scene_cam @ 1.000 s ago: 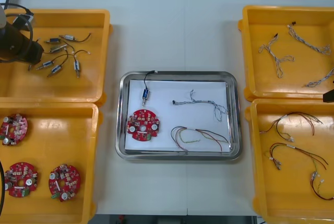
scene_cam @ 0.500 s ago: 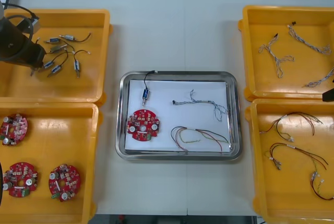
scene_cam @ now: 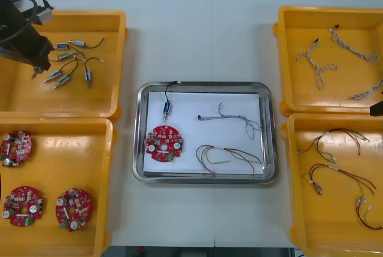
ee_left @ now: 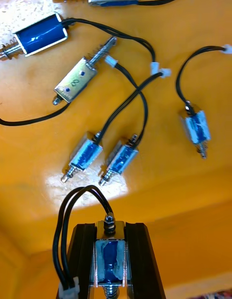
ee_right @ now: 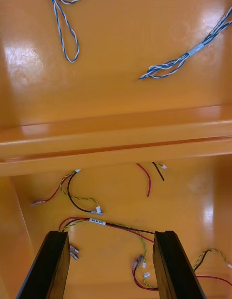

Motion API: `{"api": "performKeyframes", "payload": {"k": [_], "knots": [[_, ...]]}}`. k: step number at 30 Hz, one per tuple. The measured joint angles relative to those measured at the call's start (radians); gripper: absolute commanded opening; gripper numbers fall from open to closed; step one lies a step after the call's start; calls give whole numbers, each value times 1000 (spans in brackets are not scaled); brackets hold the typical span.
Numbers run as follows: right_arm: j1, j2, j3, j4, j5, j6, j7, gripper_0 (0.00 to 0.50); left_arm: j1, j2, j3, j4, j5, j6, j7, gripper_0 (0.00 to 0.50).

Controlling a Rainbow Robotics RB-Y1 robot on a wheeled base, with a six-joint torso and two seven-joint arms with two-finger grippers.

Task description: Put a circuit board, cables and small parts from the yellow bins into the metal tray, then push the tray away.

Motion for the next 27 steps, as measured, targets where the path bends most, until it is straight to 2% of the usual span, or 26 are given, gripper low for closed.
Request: {"api": "performKeyframes", "payload": {"k": [6, 11, 14, 22, 27], "knots": [[0, 0, 0, -1, -1, 0, 0, 500, -37, 1, 0, -21, 3, 73, 2, 0], [0, 0, 0, -1, -1, 0, 0, 500, -39, 1, 0, -134, 2, 151, 49, 0], [0, 0, 0, -1, -1, 0, 0, 500, -39, -3, 0, -215, -2, 174, 151, 0], [1, 0, -1, -2, -2, 0, 0, 500, -8, -64, 0, -516, -11, 178, 579, 0], [1, -1, -1, -2, -2, 0, 0, 500, 54, -142, 0, -695, -24, 178, 620, 0]]}}
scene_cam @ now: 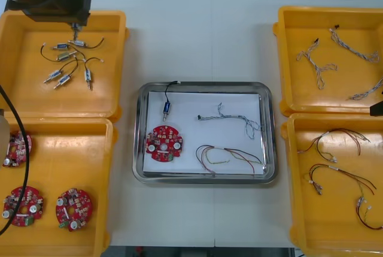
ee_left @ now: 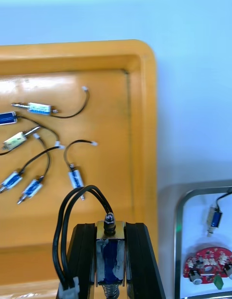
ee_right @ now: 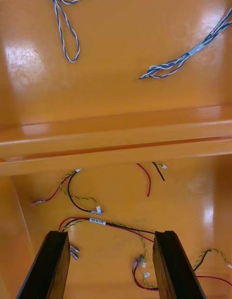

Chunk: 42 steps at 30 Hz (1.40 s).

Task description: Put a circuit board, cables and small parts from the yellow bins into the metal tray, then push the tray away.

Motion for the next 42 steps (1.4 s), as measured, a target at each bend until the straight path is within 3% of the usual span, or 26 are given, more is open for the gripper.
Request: {"api": "performKeyframes", "payload": {"k": [6, 13, 17, 28, 42], "knots": [[1, 0, 0, -1, 0, 0, 0, 500, 92, -107, -44, -180, -86, 0, 34, 0], [1, 0, 0, -1, 0, 0, 0, 500, 177, -204, -215, -279, -223, 0, 289, 0], [1, 0, -1, -1, 0, 0, 0, 500, 196, -250, -294, -281, -266, 0, 381, 0], [1, 0, -1, -1, 0, 0, 0, 500, 204, -300, -494, -263, -285, -11, 399, 0], [1, 0, -1, -1, -1, 0, 0, 500, 204, -301, -617, -65, -323, -257, 500, 0]]}}
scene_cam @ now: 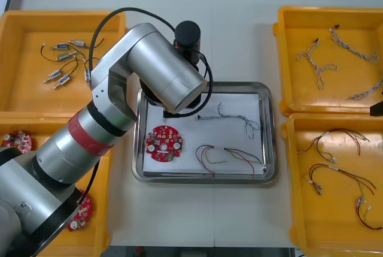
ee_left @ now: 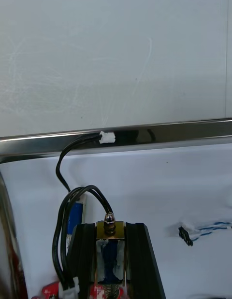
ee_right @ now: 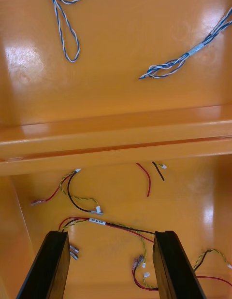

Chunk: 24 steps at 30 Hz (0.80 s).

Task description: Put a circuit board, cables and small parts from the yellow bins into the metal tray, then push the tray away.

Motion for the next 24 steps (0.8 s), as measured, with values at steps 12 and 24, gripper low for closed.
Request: {"api": "performKeyframes", "payload": {"k": [12, 24], "knots": [[0, 0, 0, 0, 0, 0, 0, 500, 0, 0, -48, 84, -1, -79, 0, 0], [0, 0, 0, 0, 0, 0, 0, 500, 0, 0, -77, 84, 12, -78, 1, 0]]}}
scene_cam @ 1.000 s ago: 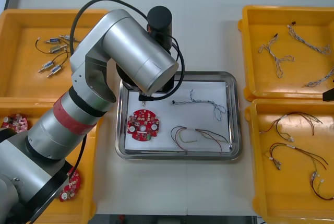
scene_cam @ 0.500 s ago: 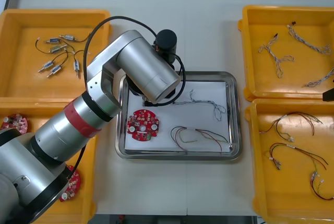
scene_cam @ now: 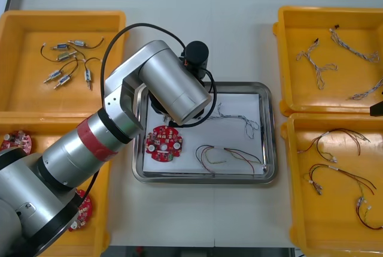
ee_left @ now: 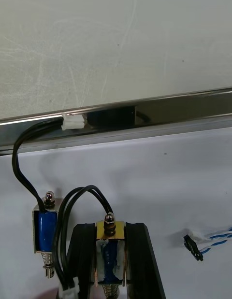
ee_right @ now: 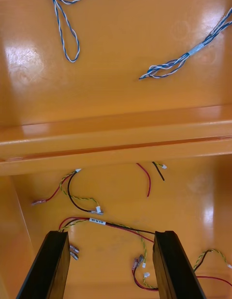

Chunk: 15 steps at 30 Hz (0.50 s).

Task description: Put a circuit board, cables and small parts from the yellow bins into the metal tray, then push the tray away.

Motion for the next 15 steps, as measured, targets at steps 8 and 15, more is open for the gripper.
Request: {"api": "performKeyframes", "payload": {"k": [8, 15], "knots": [[0, 0, 0, 0, 0, 0, 0, 500, 13, 0, -20, 0, 0, 0, 1, 0], [0, 0, 0, 0, 0, 0, 0, 500, 24, 0, -21, 0, 0, 0, 1, 0]]}}
